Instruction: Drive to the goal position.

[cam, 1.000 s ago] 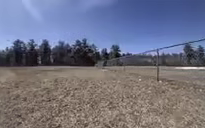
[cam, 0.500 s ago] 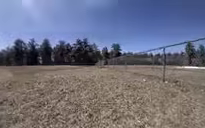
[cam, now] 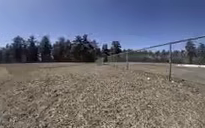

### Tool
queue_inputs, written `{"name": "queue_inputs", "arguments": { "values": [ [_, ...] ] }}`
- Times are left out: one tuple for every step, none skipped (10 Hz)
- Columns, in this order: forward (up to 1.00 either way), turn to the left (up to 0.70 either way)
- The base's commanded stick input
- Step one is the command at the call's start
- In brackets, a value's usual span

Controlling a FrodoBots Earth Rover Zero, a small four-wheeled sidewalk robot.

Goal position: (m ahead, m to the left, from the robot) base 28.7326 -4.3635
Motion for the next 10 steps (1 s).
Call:
{"name": "queue_inputs", "arguments": {
  "values": [
    [0.7, 0.0],
    [0.7, 0.0],
    [0.7, 0.0],
    [0.7, 0.0],
    [0.7, 0.0],
    [0.7, 0.0],
    [0.7, 0.0],
    [0.7, 0.0],
    [0.7, 0.0],
    [0.7, 0.0]
  ]
}}
